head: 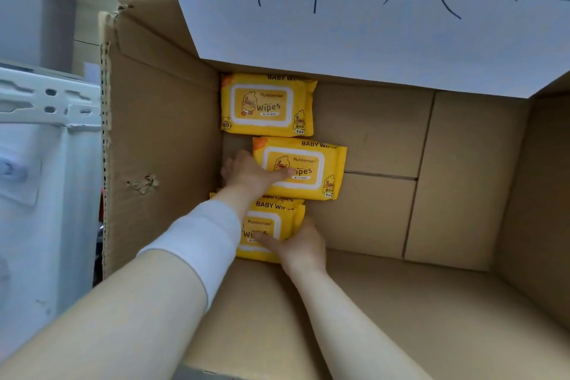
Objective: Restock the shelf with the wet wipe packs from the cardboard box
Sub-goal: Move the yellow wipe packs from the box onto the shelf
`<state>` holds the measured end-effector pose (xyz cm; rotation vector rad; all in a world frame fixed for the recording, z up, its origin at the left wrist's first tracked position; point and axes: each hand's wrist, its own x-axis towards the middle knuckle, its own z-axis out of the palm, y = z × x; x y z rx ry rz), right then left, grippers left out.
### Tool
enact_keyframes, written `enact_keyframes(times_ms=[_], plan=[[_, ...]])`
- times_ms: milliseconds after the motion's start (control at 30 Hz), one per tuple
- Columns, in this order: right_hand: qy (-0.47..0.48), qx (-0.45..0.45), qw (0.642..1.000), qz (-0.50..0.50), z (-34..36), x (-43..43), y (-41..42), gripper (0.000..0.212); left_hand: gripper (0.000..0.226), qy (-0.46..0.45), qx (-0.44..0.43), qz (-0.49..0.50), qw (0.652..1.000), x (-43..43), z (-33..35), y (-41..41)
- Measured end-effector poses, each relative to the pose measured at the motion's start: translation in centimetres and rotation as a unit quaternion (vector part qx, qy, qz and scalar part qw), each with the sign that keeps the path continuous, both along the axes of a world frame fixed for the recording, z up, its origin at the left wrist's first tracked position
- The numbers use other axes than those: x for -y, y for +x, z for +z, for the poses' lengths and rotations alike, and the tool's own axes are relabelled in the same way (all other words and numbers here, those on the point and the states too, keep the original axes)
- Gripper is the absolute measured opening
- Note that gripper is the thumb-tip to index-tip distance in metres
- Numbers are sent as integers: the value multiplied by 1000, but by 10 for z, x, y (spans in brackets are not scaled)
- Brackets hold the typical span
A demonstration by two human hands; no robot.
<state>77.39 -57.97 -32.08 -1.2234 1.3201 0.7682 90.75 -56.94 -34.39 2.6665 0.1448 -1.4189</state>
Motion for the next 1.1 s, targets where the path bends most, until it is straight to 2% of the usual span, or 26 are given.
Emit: enact_keyframes(times_ms=[100,200,333,467,533,667,767,833,933,1033,1100], plan=[[46,46,997,-35,-2,12,-4,53,85,-74,-28,66,995,2,-1,0],[97,93,988,-73,7,32,-19,28,74,-127,-48,73,988,5,7,-3],[82,88,988,-97,29,72,-48,20,75,-172,-33,63,983,17,37,-2],[29,71,992,-97,74,111,-74,19,90,-208,13,65,976,19,91,4],[1,84,993,-82,106,124,-82,22,95,-230,33,80,969,12,127,3],[-58,129,988,-54,172,132,-96,26,72,-293,87,118,945,-14,208,-12],[-76,177,980,-51,217,123,-113,29,67,-330,100,157,925,-49,274,-37],[-83,213,972,-50,247,113,-127,27,64,-366,117,192,903,-78,317,-63],[-86,271,958,-30,299,92,-151,23,51,-434,153,263,848,-125,385,-109],[-80,319,944,2,360,63,-171,22,38,-457,197,267,825,-172,464,-149],[-68,352,933,19,402,40,-178,22,40,-465,237,275,808,-208,515,-175]])
